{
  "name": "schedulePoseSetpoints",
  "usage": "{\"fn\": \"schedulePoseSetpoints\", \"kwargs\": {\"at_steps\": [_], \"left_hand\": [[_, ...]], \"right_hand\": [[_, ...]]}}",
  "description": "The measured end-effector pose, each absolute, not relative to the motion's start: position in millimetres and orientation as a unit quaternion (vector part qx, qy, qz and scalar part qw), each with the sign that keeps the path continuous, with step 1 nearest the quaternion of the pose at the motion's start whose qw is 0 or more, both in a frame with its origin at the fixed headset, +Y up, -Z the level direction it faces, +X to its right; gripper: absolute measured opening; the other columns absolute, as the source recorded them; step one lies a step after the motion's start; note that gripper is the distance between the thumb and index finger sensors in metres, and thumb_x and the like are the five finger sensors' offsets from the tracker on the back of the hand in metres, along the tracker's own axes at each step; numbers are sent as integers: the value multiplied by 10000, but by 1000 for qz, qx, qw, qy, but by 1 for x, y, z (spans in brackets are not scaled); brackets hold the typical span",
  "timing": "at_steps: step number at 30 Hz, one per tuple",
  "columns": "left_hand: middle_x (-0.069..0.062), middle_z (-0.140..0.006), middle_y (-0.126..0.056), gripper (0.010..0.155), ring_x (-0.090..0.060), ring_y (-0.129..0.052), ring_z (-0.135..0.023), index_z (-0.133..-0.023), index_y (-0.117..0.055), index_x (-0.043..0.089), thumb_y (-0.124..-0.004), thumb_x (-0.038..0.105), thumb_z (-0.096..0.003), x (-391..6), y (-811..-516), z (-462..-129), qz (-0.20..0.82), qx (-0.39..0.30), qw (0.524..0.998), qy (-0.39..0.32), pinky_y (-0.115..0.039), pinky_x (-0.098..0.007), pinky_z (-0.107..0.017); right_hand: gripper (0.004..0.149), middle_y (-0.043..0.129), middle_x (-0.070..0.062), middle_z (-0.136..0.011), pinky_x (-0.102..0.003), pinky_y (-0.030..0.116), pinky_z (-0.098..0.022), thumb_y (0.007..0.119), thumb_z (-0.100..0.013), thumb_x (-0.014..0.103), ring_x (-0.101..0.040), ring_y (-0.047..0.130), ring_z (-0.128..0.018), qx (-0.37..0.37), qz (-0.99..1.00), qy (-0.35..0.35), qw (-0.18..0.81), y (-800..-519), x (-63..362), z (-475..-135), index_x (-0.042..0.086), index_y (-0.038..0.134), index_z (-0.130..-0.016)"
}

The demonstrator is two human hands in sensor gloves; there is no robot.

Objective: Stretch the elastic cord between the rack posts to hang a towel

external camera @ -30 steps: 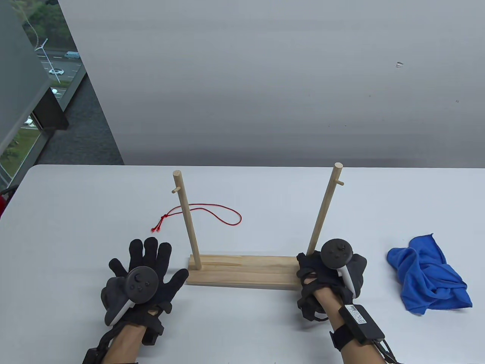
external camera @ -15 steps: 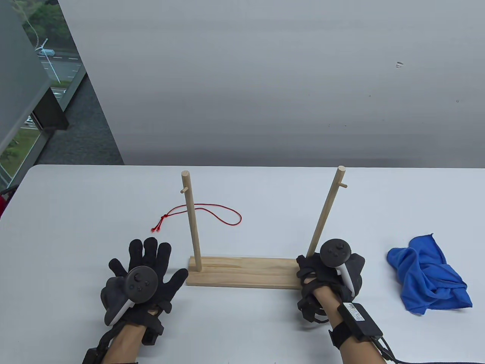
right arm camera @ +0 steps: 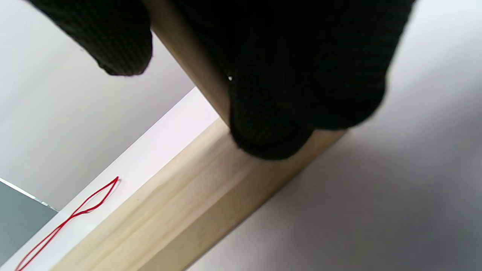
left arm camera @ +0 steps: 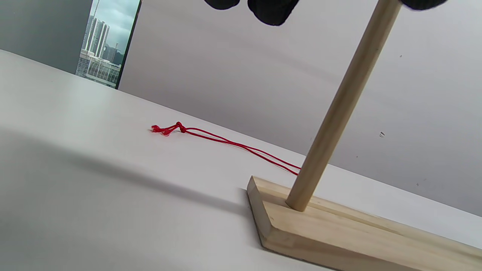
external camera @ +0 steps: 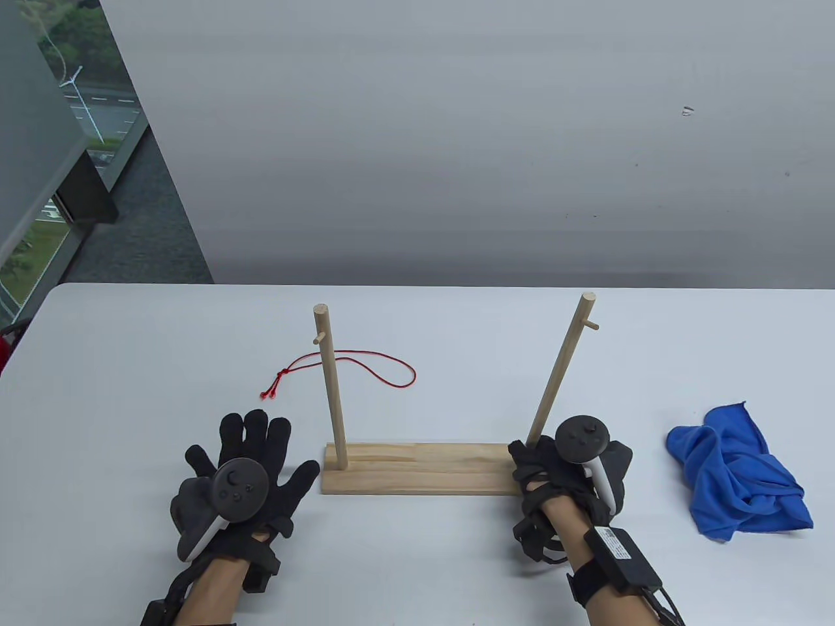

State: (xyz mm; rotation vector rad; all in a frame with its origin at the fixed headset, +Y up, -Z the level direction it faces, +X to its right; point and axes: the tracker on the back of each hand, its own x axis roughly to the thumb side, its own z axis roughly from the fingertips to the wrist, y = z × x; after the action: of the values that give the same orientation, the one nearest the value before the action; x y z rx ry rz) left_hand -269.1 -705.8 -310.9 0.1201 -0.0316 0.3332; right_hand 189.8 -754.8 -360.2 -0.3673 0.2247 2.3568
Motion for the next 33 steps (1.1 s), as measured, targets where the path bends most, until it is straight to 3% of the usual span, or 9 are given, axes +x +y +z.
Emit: {"fn": "schedulePoseSetpoints", "kwargs": {"at_steps": [4, 7, 10, 14, 19, 26, 33], "left_hand": [[-72, -1200, -528, 796, -392, -386, -1147, -1072, -633, 282, -672, 759, -436, -275, -708, -313, 180, 69, 981, 1, -242, -739, -683], [-85, -1151, -664, 719, -408, -507, -1124, -1029, -706, 237, -751, 661, -450, -279, -709, -315, 184, 87, 979, 16, -298, -737, -696], [-87, -1081, -785, 653, -423, -655, -1065, -976, -780, 216, -805, 596, -446, -284, -710, -315, 180, 97, 978, 30, -413, -716, -712], [-87, -985, -880, 574, -421, -805, -952, -909, -830, 205, -841, 537, -441, -291, -710, -316, 181, 113, 976, 47, -574, -665, -693], [-91, -916, -916, 570, -418, -874, -855, -914, -815, 213, -845, 530, -442, -300, -712, -320, 188, 109, 974, 68, -670, -598, -653], [-58, -898, -930, 598, -400, -903, -824, -946, -787, 207, -850, 528, -445, -303, -706, -334, 187, 102, 973, 88, -705, -570, -630], [-54, -911, -924, 614, -367, -964, -728, -956, -783, 219, -876, 527, -433, -310, -698, -373, 167, 70, 978, 104, -768, -529, -560]], "right_hand": [[701, 693, -285, -846, -344, 894, -244, 737, -466, 505, -327, 1003, -518, -134, 916, 60, 374, -741, 199, -338, 17, 581, -944], [688, 676, -277, -868, -441, 867, -331, 736, -469, 499, -363, 963, -601, -113, 918, 28, 380, -727, 205, -317, 30, 582, -949], [678, 628, -267, -918, -582, 738, -474, 737, -474, 479, -412, 856, -736, -64, 922, -16, 382, -716, 206, -298, 49, 565, -968], [675, 583, -253, -958, -657, 633, -542, 729, -470, 482, -421, 803, -802, -7, 935, -65, 350, -719, 205, -284, 74, 558, -979], [686, 538, -259, -980, -718, 521, -569, 731, -467, 479, -450, 737, -845, 15, 933, -73, 352, -729, 212, -280, 71, 545, -987], [709, 480, -236, -1020, -744, 428, -584, 723, -464, 503, -449, 661, -914, 14, 954, -98, 282, -722, 222, -272, 100, 510, -1007], [721, 440, -237, -1034, -752, 380, -591, 716, -469, 510, -456, 620, -936, 23, 953, -81, 291, -722, 218, -274, 108, 483, -1019]]}}
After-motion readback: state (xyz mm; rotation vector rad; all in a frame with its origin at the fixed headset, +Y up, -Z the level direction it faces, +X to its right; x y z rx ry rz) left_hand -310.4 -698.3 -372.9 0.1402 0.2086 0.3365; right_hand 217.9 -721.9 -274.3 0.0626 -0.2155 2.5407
